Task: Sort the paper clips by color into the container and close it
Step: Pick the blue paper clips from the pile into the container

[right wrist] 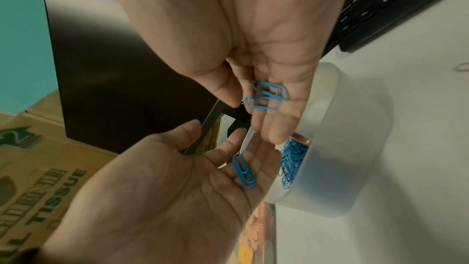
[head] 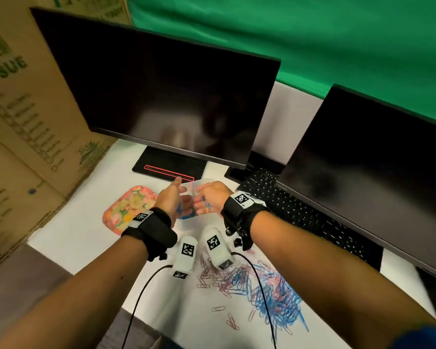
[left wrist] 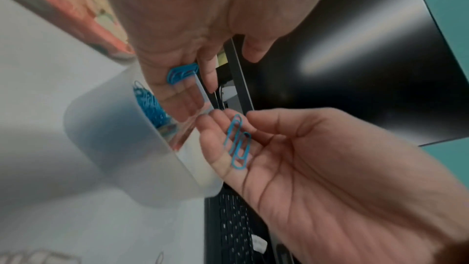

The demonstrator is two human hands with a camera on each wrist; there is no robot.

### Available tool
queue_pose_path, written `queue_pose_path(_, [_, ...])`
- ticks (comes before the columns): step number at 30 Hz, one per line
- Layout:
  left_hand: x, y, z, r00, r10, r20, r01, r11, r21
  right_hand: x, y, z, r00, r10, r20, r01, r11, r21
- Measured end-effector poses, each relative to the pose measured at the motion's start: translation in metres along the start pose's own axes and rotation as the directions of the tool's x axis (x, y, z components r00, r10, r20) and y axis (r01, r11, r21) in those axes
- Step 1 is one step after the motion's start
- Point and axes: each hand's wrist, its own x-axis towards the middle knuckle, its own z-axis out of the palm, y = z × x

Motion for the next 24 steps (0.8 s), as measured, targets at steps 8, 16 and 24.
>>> queue_pose_path(8, [0.013,0.019,-0.012,1.0,0.007,-0.014,-0.004,0.977,0.211,0.023,-0.006,0.011,0.993,-0.055,-0.106,0.043,0.993,-0.111])
queue_pose_path(16, [-0.003,-0.004,-0.014,0.894,0.375,0.244,-0.447,0.717,0.535,-0.004,0.054,-0.049,0.964,-0.208,-0.169,0.17,0.962,-0.213])
queue_pose_path(24, [-0.014,-0.094,-0.009,0.851,0.167,0.498,-0.519,0.124,0.846,-0.048,0.158,-0.082,0.95,-0.249,-0.186,0.031,0.672,-0.74])
